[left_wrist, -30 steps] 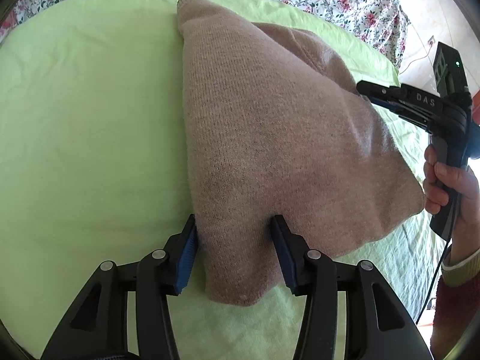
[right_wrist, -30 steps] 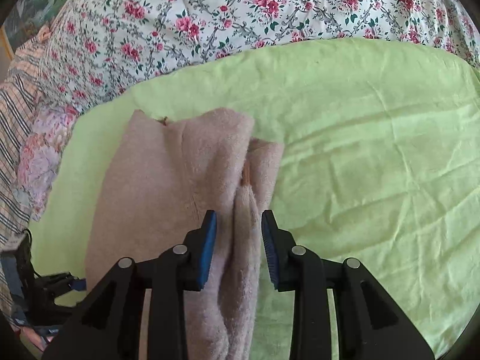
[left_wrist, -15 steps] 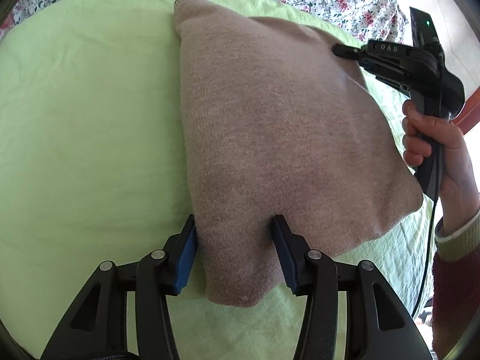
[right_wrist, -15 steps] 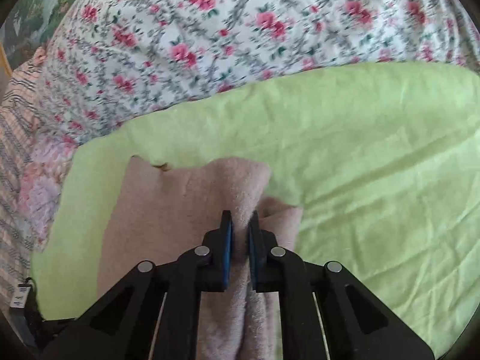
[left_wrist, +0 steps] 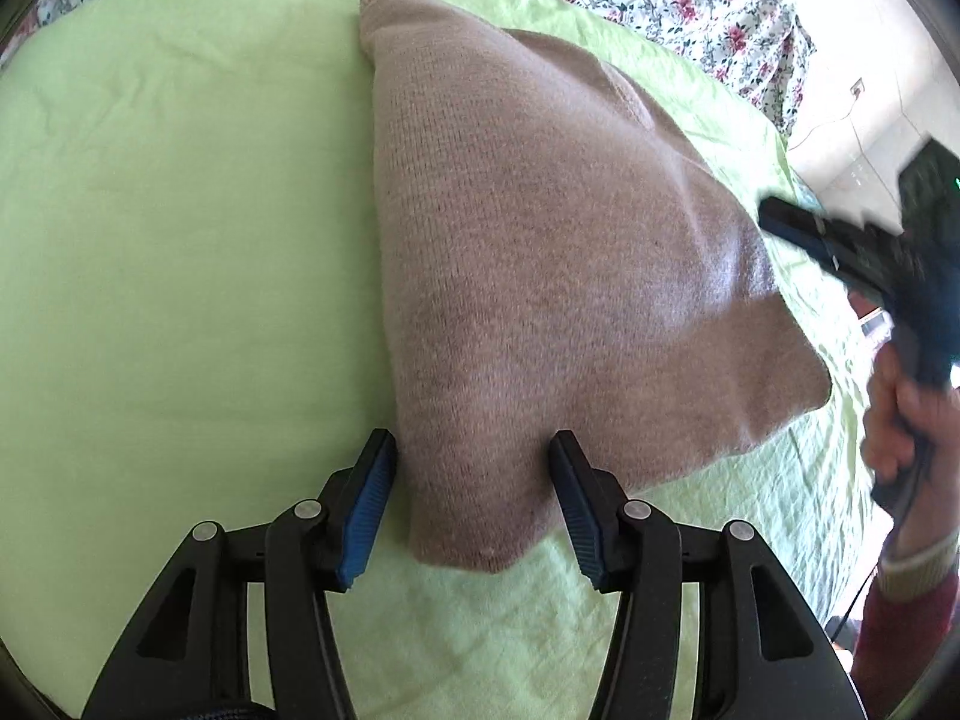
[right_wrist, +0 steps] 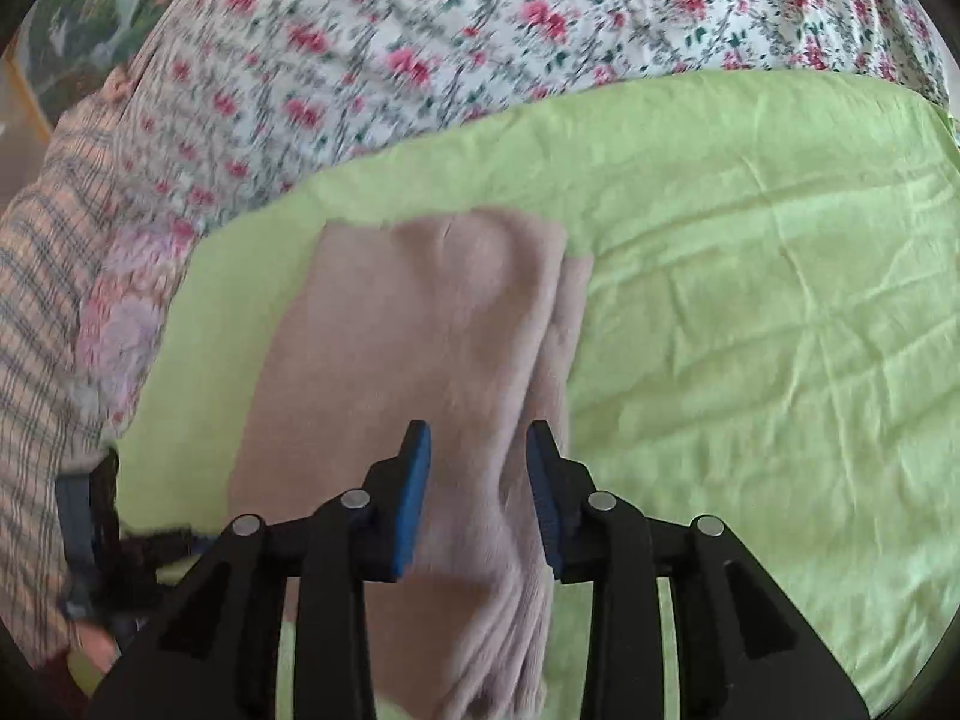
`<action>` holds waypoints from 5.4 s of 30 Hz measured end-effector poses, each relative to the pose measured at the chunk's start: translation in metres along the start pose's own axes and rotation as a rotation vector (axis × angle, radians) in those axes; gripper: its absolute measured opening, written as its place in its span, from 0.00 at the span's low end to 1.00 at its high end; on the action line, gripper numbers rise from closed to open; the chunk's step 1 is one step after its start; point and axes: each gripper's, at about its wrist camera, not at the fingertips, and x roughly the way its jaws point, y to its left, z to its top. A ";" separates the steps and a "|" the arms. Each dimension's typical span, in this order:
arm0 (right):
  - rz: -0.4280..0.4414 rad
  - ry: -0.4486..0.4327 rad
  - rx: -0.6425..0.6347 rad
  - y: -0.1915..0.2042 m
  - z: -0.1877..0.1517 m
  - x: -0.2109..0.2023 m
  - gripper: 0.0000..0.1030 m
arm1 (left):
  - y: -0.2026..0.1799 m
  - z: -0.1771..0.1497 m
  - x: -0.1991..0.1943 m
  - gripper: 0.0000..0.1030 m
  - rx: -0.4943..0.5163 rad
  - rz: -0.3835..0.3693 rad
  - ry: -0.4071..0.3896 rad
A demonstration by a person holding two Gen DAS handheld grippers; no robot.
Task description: Fold small clothes
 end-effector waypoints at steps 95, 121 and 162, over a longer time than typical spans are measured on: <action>0.297 0.068 -0.098 0.181 -0.118 0.020 0.50 | 0.141 -0.209 -0.187 0.63 -0.159 0.228 -0.226; 0.112 0.081 -0.231 0.178 -0.147 0.059 0.05 | 0.120 -0.206 -0.146 0.10 -0.161 0.436 -0.219; 0.178 0.051 -0.346 0.222 -0.127 0.025 0.44 | 0.107 -0.176 -0.144 0.13 -0.092 0.325 -0.185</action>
